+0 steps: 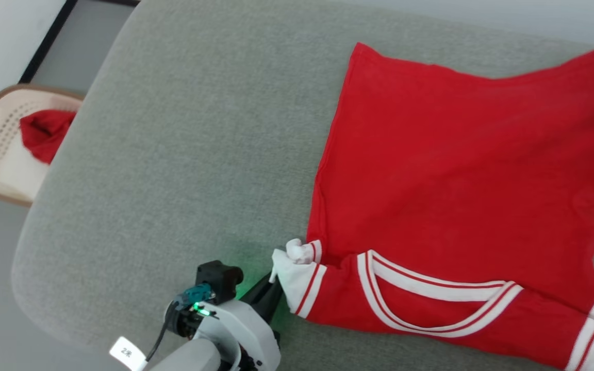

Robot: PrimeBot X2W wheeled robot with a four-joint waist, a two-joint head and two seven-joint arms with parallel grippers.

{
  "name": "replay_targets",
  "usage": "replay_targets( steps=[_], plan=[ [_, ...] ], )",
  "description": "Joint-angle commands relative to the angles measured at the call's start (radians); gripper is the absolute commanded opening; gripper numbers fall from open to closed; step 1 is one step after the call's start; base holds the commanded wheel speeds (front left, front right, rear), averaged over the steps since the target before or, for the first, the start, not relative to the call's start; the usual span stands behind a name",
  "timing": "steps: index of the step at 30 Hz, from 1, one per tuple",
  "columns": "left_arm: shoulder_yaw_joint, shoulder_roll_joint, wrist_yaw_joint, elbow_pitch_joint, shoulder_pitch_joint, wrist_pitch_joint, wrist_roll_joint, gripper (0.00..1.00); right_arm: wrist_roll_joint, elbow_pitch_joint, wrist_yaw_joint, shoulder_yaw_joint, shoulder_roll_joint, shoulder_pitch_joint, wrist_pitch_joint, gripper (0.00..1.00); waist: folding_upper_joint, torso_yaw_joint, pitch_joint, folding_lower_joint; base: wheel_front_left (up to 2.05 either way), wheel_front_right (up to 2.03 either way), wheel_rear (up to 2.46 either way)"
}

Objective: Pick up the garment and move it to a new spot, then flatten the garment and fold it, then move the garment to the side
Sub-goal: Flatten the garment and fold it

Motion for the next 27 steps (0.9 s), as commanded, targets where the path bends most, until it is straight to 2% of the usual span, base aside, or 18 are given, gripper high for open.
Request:
replay_targets(
  steps=[1,9,16,27],
  plan=[
    [0.006,0.018,0.016,0.013,0.017,0.008,-0.004,0.0,0.018,-0.019,0.0,0.001,-0.011,0.03,-0.009,0.0,0.0,-0.036,-0.031,0.0,0.0,0.0,0.0],
    [0.013,0.056,0.039,-0.029,0.044,0.018,-0.011,0.0,0.105,-0.145,0.0,-0.056,-0.061,0.265,-0.022,0.0,0.0,-0.095,-0.066,0.0,0.0,0.0,0.0],
    [0.017,0.092,0.059,-0.075,0.061,0.031,-0.017,0.0,0.121,-0.259,0.0,-0.183,-0.045,0.491,-0.002,0.0,0.0,-0.137,-0.076,0.0,0.0,0.0,0.0],
    [0.019,0.126,0.088,-0.133,0.077,0.049,-0.02,0.0,0.057,-0.402,0.0,-0.383,0.083,0.795,0.042,0.0,0.0,-0.174,-0.075,0.0,0.0,0.0,0.0]
  ],
)
